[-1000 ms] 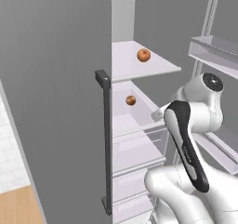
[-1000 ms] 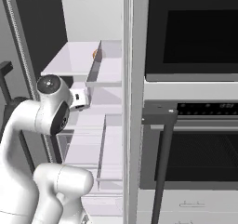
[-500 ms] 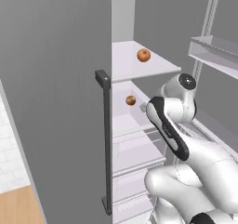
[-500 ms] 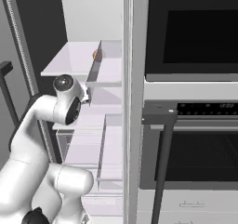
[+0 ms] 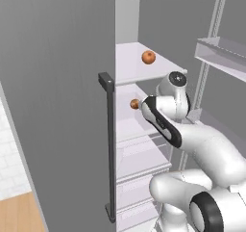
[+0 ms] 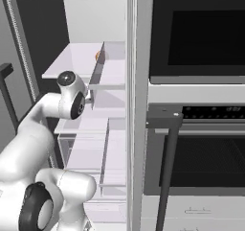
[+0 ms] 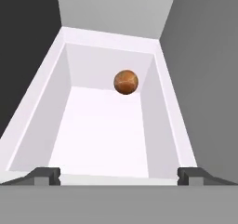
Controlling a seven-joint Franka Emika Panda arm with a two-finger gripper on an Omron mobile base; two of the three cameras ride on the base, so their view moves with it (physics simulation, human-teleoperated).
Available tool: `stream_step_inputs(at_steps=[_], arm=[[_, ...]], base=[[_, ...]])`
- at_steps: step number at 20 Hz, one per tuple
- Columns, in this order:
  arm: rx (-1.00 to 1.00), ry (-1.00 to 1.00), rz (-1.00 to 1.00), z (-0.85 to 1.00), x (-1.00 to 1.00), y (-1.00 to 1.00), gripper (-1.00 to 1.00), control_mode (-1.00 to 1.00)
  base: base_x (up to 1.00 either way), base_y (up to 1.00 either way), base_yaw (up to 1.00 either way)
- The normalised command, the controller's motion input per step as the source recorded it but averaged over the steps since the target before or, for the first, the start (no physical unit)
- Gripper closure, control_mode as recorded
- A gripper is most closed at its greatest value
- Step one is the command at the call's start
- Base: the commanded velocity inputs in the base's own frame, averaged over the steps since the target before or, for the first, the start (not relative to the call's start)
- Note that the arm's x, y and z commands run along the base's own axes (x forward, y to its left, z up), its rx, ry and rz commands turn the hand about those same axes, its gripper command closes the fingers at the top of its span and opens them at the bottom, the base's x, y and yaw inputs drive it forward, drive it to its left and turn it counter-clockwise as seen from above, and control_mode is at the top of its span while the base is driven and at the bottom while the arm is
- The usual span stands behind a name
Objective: Place one onion and one chicken drumstick in each tupperware on the nearby counter, to pack two identical lunches.
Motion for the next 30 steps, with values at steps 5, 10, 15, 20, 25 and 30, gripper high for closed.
stream_step_inputs(at_steps=[5,10,15,20,25,30], arm=[[0.00,0.00,0.00,-0.30,0.42,0.11,-1.00,-1.00],[0.04,0.00,0.00,-0.47,0.48,0.01,-1.00,-1.00],[0.10,0.00,0.00,-0.26,0.33,0.00,-1.00,-1.00],[0.01,0.00,0.00,0.06,0.56,0.00,-1.00,-1.00],[0.00,0.00,0.00,0.00,0.57,0.00,-1.00,-1.00],[0.00,0.00,0.00,-0.23,0.64,0.00,-1.00,-1.00]], base=[[0.00,0.00,0.00],[0.00,0.00,0.00],[0.00,0.00,0.00],[0.00,0.00,0.00],[0.00,0.00,0.00],[0.00,0.00,0.00]])
